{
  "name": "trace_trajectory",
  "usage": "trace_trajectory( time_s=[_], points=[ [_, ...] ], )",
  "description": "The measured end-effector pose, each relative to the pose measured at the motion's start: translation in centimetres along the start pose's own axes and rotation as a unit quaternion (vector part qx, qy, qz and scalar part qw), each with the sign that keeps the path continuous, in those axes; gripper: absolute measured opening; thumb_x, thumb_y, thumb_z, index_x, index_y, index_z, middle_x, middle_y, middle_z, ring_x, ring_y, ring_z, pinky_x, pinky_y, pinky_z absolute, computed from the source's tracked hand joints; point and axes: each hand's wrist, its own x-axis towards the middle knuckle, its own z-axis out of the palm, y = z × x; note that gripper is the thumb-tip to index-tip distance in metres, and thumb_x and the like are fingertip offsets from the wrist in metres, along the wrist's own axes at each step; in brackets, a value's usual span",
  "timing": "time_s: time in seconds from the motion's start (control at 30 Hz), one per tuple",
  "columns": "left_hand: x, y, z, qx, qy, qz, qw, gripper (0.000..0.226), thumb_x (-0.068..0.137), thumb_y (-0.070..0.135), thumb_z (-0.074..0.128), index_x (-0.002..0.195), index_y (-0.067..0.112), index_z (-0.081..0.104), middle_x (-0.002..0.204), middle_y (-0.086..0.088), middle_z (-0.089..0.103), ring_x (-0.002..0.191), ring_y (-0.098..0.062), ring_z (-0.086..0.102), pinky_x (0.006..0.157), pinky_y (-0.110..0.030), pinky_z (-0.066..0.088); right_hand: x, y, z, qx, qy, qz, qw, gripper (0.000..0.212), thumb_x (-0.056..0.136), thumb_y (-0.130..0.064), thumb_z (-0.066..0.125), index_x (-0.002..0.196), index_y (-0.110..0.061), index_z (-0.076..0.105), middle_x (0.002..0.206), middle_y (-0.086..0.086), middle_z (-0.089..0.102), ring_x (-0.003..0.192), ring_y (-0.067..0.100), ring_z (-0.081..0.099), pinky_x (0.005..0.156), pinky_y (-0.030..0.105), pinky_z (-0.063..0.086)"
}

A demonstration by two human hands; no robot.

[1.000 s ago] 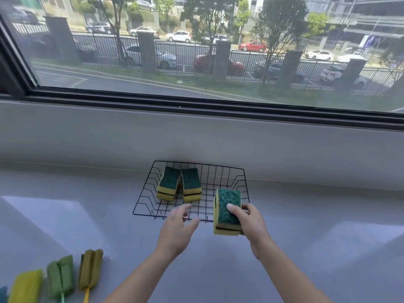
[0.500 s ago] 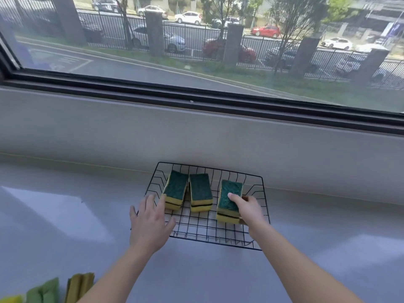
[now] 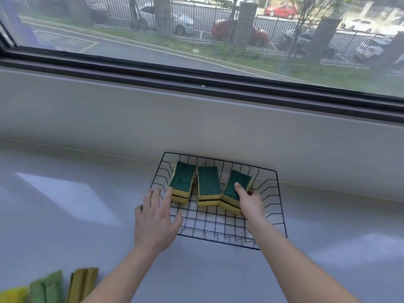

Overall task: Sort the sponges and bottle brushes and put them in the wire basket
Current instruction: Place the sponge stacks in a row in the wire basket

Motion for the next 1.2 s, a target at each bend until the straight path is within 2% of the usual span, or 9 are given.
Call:
trace_trajectory(
  time_s=[0.1,0.27,0.4,0.5,0.63,0.83,0.93,1.1,1.2],
  points=[
    [0.0,0.0,-0.2,0.005,-0.012,-0.002,1.000,0.071,0.084,0.056,0.037,0.148,0.025,0.031,0.147,-0.008,0.041,0.139,-0.029,0.029,0.096,-0.048,0.040,0.0,-0.2,0.0,-0.013,-0.014,-0.013,1.000,0.066,0.086,-0.066,0.064,0.126,-0.014,0.057,0.120,0.008,0.065,0.109,0.030,0.059,0.092,0.044,0.050],
    [0.0,0.0,-0.2,0.012,-0.020,-0.002,1.000,0.072,0.083,0.055,0.037,0.149,0.025,0.029,0.148,-0.007,0.040,0.140,-0.028,0.027,0.095,-0.047,0.040,-0.5,-0.2,-0.2,-0.031,-0.029,-0.032,0.999,0.058,0.084,-0.071,0.062,0.113,-0.022,0.054,0.110,0.001,0.064,0.102,0.026,0.059,0.086,0.040,0.048],
    [0.0,-0.2,-0.2,0.015,-0.018,-0.003,1.000,0.073,0.083,0.056,0.036,0.149,0.026,0.026,0.149,-0.006,0.037,0.141,-0.026,0.025,0.096,-0.046,0.039,-1.2,-0.5,-0.4,-0.064,-0.025,-0.048,0.997,0.057,0.086,-0.071,0.058,0.113,-0.022,0.055,0.107,0.000,0.065,0.089,0.019,0.059,0.065,0.032,0.046],
    [0.0,-0.3,-0.2,0.007,-0.018,0.003,1.000,0.072,0.085,0.056,0.038,0.150,0.027,0.023,0.151,-0.006,0.033,0.142,-0.025,0.022,0.099,-0.046,0.038,-1.3,-0.7,-0.7,-0.081,-0.013,-0.054,0.995,0.057,0.087,-0.070,0.057,0.114,-0.020,0.052,0.098,-0.005,0.060,0.092,0.025,0.063,0.074,0.040,0.055],
    [0.2,-0.4,-0.6,-0.024,-0.018,0.006,1.000,0.071,0.089,0.053,0.043,0.150,0.026,0.020,0.153,-0.007,0.028,0.142,-0.025,0.022,0.104,-0.047,0.034,-1.8,-1.1,-1.2,-0.098,0.005,-0.073,0.992,0.067,0.092,-0.062,0.058,0.135,-0.011,0.052,0.124,0.006,0.062,0.073,0.011,0.058,0.054,0.026,0.043],
    [-0.1,-0.2,-2.0,-0.045,-0.008,0.014,0.999,0.069,0.090,0.051,0.045,0.150,0.025,0.022,0.152,-0.009,0.031,0.138,-0.026,0.030,0.109,-0.047,0.032,-3.5,-1.0,-2.1,-0.118,0.017,-0.116,0.986,0.061,0.092,-0.049,0.065,0.137,-0.011,0.051,0.134,0.011,0.058,0.115,0.030,0.058,0.095,0.045,0.051],
    [-0.4,0.2,-3.1,-0.037,0.001,0.016,0.999,0.067,0.091,0.051,0.045,0.149,0.025,0.024,0.150,-0.009,0.032,0.136,-0.026,0.033,0.110,-0.048,0.030,-4.8,-1.2,-2.7,-0.147,0.011,-0.140,0.979,0.065,0.091,-0.046,0.067,0.142,-0.011,0.048,0.138,0.011,0.057,0.122,0.030,0.057,0.101,0.048,0.051],
    [-1.6,0.4,-5.0,-0.051,0.010,0.027,0.998,0.063,0.090,0.047,0.048,0.146,0.024,0.030,0.142,-0.005,0.039,0.129,-0.024,0.037,0.097,-0.042,0.038,-7.5,-1.2,-3.6,-0.215,-0.021,-0.175,0.960,0.066,0.091,-0.044,0.065,0.145,-0.012,0.046,0.142,0.010,0.054,0.127,0.028,0.054,0.106,0.049,0.048],
    [-2.8,0.3,-5.9,-0.051,0.008,0.021,0.998,0.061,0.089,0.045,0.046,0.145,0.027,0.029,0.142,-0.004,0.039,0.129,-0.023,0.037,0.098,-0.042,0.038,-9.4,-1.1,-4.2,-0.250,-0.039,-0.202,0.946,0.065,0.092,-0.045,0.063,0.147,-0.015,0.045,0.144,0.009,0.052,0.130,0.027,0.052,0.108,0.048,0.046]
  ],
)
